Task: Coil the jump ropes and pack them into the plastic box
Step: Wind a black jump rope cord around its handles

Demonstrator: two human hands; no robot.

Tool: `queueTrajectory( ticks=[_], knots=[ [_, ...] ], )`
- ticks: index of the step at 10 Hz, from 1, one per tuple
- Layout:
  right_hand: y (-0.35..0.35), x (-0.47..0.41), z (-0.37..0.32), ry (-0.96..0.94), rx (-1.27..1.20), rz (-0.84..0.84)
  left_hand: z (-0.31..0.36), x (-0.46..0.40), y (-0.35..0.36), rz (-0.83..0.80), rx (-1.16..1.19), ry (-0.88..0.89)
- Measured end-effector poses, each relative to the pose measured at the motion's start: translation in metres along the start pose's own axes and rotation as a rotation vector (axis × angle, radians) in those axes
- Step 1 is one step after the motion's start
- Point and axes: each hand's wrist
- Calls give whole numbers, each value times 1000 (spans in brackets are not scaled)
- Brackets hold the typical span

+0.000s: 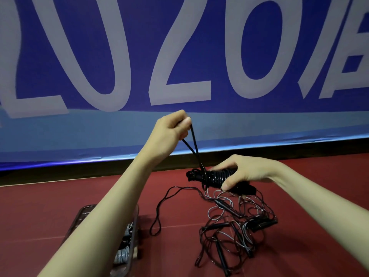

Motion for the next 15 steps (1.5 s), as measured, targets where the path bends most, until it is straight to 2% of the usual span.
queueTrajectory(
  ticks=[1, 2, 3, 4, 5, 7, 9, 10, 11, 12, 13, 14, 15],
  knots=[
    [-1, 1, -3, -12, -49, -18, -6, -2, 4, 45, 210, -157],
    [3, -1, -5, -28, -67, -28, -6, -3, 5, 73, 243, -143],
    [4, -1, -5, -29, -27, -29, -7, -1, 3, 9, 254, -85],
    [4, 2, -6, -7, -10, -54, -7, 2, 3, -71, 346, -126],
    [6, 2, -8, 4, -31, -80, -10, 2, 7, -82, 357, -145],
    [5, -4, -8, 12, -9, -63, -15, -3, 13, 20, 471, -243],
    [2, 1, -4, 3, 21, -26, -18, -4, 16, 108, 900, -438],
    [4, 0, -2, 11, -47, -85, -13, -3, 16, 21, 783, -370],
    [6, -3, 3, 30, -20, -100, -6, 1, 17, -80, 297, -198],
    [5, -3, 3, 44, -21, -108, -3, 5, 14, -83, 7, -86],
    [8, -4, -1, 109, 122, -82, -4, 8, 8, -70, -135, -32],
    [11, -8, 1, 168, 394, 5, -4, 11, 5, -98, -219, 48],
    [11, -15, 2, 171, 379, -32, -4, 12, 5, -108, -291, 130]
  ],
)
Point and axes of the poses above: each hand's wrist, its own x-axis away from the middle knuckle, its own y-axis out of the palm, z = x × y, and after that the axes turned 3 degrees about y, right-handed
